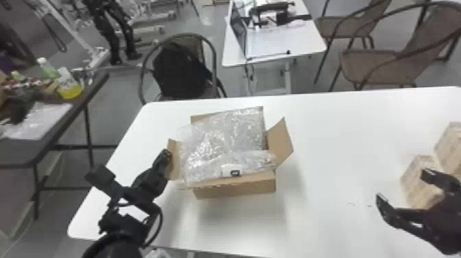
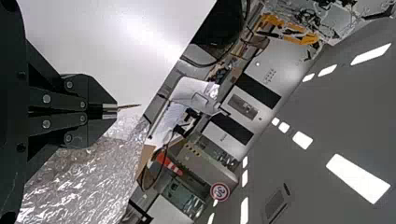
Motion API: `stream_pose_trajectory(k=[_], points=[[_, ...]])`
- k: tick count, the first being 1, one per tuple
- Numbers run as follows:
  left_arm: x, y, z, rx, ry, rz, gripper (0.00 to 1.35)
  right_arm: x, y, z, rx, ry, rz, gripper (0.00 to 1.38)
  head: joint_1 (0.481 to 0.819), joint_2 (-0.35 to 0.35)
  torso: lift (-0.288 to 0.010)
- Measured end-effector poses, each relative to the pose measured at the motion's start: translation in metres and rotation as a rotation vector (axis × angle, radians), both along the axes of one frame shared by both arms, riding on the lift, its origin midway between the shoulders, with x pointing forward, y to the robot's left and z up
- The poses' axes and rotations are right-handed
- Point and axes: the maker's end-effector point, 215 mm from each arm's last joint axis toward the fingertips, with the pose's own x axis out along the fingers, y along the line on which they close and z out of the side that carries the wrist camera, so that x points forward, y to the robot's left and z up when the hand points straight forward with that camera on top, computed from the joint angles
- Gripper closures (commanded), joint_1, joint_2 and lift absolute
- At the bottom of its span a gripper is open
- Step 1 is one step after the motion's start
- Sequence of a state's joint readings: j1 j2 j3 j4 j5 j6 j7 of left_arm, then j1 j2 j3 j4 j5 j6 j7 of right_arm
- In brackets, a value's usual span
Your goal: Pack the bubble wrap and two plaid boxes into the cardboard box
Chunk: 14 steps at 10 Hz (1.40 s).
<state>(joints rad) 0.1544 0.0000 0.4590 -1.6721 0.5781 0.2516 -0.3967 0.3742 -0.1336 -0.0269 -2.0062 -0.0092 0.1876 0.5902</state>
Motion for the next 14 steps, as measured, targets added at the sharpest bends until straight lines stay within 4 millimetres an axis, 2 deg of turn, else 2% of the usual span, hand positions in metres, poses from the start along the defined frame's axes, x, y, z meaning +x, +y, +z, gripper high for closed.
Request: stream_pose_trajectory(k=[2, 5, 7, 8, 9, 11, 14], points=[[-0.002, 0.003, -0.002, 0.004, 0.005, 0.005, 1.22, -0.026, -0.008, -0.012, -0.003, 0.037, 0.032, 0.15, 0.695, 0.275, -0.108], [-0.012, 0.015, -0.010, 0.018, 0.024, 0.025, 1.22, -0.066, -0.064, -0.032, -0.046, 0.123, 0.017, 0.15, 0.695, 0.246, -0.108], [-0.014, 0.022, -0.008, 0.019, 0.020, 0.039, 1.22, -0.076, -0.113, -0.047, -0.113, 0.168, -0.036, 0.15, 0.695, 0.201, -0.108], [-0.013, 0.023, -0.007, 0.019, 0.017, 0.041, 1.22, -0.072, -0.135, -0.051, -0.146, 0.167, -0.073, 0.15, 0.695, 0.168, -0.108], [-0.013, 0.022, -0.006, 0.018, 0.014, 0.041, 1.22, -0.065, -0.146, -0.056, -0.151, 0.161, -0.101, 0.15, 0.695, 0.149, -0.108], [-0.012, 0.021, -0.006, 0.017, 0.012, 0.040, 1.22, -0.050, -0.151, -0.070, -0.139, 0.149, -0.129, 0.15, 0.695, 0.136, -0.108], [-0.012, 0.019, -0.008, 0.009, 0.006, 0.042, 1.22, -0.033, -0.130, -0.094, -0.104, 0.150, -0.115, 0.15, 0.695, 0.153, -0.108]])
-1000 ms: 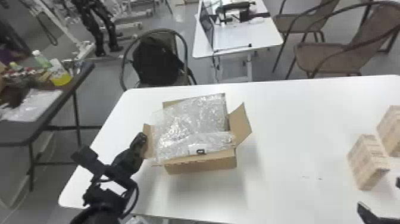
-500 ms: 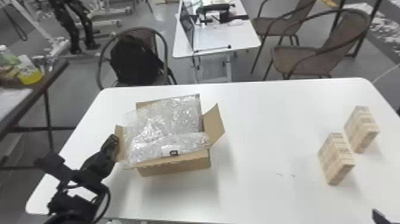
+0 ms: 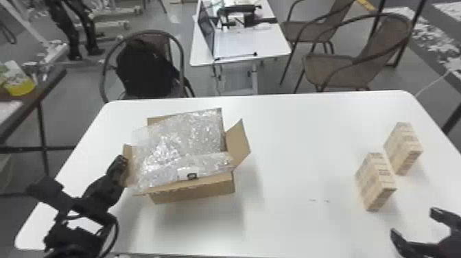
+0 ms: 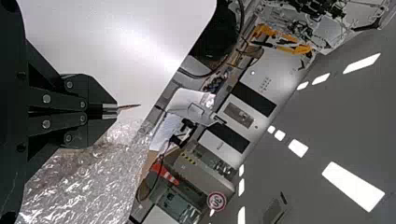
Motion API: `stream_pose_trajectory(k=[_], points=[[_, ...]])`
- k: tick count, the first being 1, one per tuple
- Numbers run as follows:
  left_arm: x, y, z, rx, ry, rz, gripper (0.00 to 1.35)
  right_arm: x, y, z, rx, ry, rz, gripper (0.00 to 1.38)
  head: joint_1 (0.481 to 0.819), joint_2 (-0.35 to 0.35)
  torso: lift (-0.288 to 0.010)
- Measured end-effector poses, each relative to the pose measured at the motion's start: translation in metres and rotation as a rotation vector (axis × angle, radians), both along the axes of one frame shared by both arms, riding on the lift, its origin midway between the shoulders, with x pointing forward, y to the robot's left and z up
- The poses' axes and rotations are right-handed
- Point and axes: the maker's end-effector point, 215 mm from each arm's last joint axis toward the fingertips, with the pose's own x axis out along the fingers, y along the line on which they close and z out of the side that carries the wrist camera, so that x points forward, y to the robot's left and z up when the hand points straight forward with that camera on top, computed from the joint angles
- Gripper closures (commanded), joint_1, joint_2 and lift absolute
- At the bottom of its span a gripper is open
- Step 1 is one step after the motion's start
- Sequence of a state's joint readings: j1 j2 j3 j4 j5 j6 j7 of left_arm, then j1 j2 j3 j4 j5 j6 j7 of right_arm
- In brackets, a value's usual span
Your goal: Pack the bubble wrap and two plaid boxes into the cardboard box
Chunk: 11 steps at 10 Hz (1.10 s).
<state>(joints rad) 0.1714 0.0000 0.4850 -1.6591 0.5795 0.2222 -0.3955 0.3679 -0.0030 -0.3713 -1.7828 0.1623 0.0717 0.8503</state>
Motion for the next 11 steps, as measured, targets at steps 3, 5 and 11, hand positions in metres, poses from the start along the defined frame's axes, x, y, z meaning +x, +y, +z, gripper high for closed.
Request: stream_pose_trajectory(k=[3, 5, 11], points=[[0.001, -0.003, -0.002, -0.012, -0.006, 0.000, 1.22, 0.020, 0.017, -0.007, 0.021, -0.022, 0.008, 0.15, 0.695, 0.170, -0.108], [0.003, -0.008, -0.003, -0.025, -0.015, -0.003, 1.22, 0.033, 0.024, -0.011, 0.035, -0.034, 0.014, 0.15, 0.695, 0.170, -0.108], [0.006, -0.018, -0.006, -0.050, -0.023, -0.014, 1.22, 0.063, 0.048, -0.014, 0.072, -0.073, -0.011, 0.92, 0.695, 0.179, -0.108]])
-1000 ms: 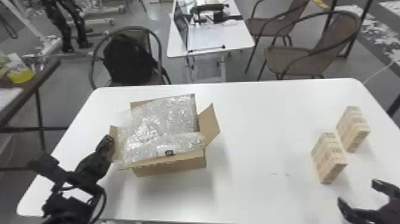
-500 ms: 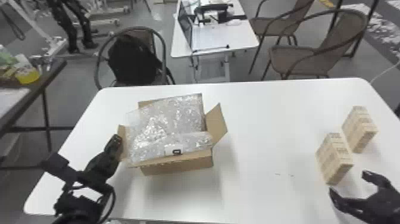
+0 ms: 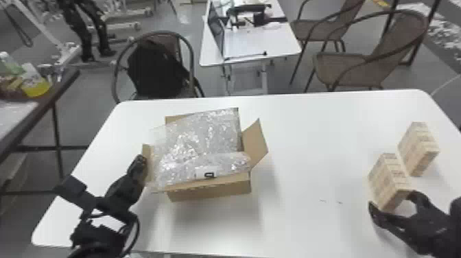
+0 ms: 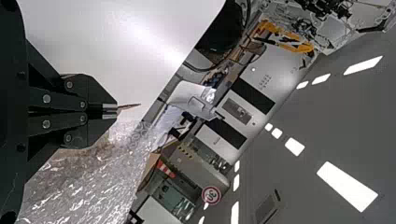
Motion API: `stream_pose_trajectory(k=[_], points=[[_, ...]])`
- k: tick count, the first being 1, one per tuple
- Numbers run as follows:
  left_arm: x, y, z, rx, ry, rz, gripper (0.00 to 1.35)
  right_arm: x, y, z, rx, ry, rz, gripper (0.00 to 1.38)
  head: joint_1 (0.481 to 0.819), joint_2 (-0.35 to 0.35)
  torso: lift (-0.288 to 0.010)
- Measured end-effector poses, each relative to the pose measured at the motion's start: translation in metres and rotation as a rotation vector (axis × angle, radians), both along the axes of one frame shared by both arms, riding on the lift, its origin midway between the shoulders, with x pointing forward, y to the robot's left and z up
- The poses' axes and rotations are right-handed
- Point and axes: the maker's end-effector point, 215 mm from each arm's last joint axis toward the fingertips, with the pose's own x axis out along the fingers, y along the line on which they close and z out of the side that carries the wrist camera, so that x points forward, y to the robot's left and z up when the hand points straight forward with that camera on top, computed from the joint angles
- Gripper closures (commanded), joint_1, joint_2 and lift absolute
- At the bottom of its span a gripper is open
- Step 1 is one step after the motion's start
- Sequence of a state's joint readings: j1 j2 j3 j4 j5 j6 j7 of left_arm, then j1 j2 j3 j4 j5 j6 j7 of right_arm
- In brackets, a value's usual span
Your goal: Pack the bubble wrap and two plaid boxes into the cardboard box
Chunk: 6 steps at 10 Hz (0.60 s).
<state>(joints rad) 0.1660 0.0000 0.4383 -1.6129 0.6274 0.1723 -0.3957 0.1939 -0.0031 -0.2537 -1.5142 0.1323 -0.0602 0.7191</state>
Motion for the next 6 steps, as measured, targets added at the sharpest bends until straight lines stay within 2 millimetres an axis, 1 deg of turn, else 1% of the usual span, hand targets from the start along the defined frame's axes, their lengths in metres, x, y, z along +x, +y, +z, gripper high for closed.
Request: stream_pose_trajectory(k=[1, 4, 6], points=[[-0.0003, -0.0002, -0.0002, -0.002, -0.001, 0.000, 1.22, 0.0018, 0.0010, 0.0002, 0.005, -0.003, -0.011, 1.00, 0.695, 0.179, -0.108], [-0.0012, -0.0005, -0.0003, -0.007, -0.003, 0.001, 1.22, 0.0056, 0.0008, 0.0057, 0.006, -0.016, -0.031, 1.04, 0.695, 0.178, -0.108], [-0.0012, -0.0007, 0.0000, -0.009, -0.006, 0.001, 1.22, 0.0060, -0.0021, 0.0080, 0.006, -0.022, -0.051, 1.04, 0.695, 0.175, -0.108]])
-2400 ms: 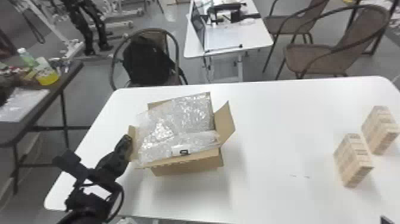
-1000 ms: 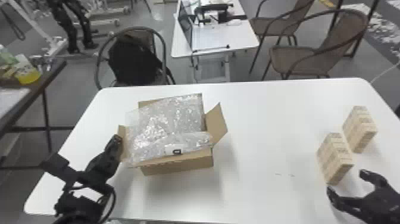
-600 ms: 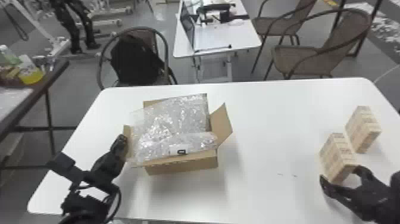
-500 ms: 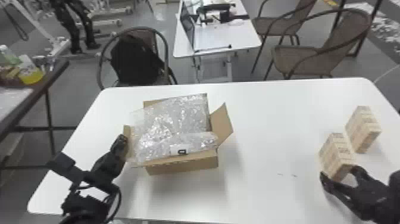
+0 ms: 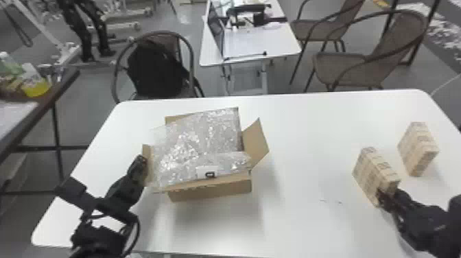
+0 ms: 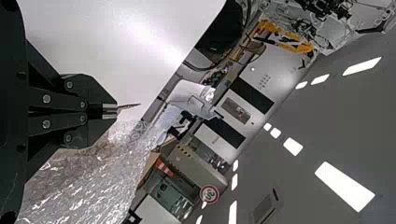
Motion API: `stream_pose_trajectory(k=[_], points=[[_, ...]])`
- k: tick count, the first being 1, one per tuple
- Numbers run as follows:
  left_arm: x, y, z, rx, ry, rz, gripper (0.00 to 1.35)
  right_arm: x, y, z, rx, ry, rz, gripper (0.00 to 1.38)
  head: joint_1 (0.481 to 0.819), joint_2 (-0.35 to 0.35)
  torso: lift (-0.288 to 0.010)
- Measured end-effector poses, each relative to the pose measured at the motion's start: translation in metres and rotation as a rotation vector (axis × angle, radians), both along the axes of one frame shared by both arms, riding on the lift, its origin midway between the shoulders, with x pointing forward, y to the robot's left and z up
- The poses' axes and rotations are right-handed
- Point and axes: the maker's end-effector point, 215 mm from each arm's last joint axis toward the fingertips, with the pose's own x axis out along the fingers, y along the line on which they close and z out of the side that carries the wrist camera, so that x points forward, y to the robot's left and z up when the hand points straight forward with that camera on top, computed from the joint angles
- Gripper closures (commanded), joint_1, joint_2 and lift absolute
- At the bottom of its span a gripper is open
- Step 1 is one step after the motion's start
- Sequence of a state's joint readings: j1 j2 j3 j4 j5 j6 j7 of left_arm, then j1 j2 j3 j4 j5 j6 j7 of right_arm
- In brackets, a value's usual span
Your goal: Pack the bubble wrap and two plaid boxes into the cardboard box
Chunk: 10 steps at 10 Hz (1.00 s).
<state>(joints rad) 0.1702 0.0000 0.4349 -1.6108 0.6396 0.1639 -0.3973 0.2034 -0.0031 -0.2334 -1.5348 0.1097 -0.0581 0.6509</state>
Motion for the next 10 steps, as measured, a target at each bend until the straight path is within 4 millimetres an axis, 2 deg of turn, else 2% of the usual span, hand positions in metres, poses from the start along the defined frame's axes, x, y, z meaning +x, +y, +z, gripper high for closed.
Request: stream_pose_trajectory(k=[1, 2, 3, 6, 7, 8, 9, 10], points=[[0.000, -0.001, 0.000, -0.001, -0.002, 0.000, 1.22, 0.001, 0.002, 0.005, 0.012, -0.006, 0.000, 1.04, 0.695, 0.175, -0.108], [0.001, -0.002, 0.001, -0.004, -0.003, -0.002, 1.22, 0.004, 0.010, 0.020, 0.035, -0.028, 0.009, 1.04, 0.695, 0.178, -0.108], [0.002, -0.004, 0.001, -0.007, -0.004, -0.005, 1.22, 0.010, 0.025, 0.050, 0.069, -0.070, 0.030, 1.04, 0.695, 0.188, -0.108], [0.009, -0.017, 0.001, -0.021, -0.010, -0.027, 1.22, 0.035, 0.120, 0.192, 0.203, -0.251, 0.223, 1.04, 0.695, 0.270, -0.108], [0.014, -0.025, 0.002, -0.028, -0.013, -0.039, 1.22, 0.036, 0.152, 0.220, 0.240, -0.269, 0.303, 1.04, 0.695, 0.281, -0.108], [0.018, -0.032, 0.001, -0.036, -0.015, -0.051, 1.22, 0.035, 0.178, 0.233, 0.278, -0.262, 0.368, 1.04, 0.695, 0.306, -0.108], [0.022, -0.042, 0.001, -0.045, -0.016, -0.067, 1.22, 0.034, 0.204, 0.235, 0.317, -0.229, 0.431, 1.04, 0.695, 0.323, -0.108], [0.025, -0.053, 0.002, -0.054, -0.019, -0.084, 1.22, 0.033, 0.223, 0.228, 0.341, -0.175, 0.486, 1.04, 0.695, 0.333, -0.108]])
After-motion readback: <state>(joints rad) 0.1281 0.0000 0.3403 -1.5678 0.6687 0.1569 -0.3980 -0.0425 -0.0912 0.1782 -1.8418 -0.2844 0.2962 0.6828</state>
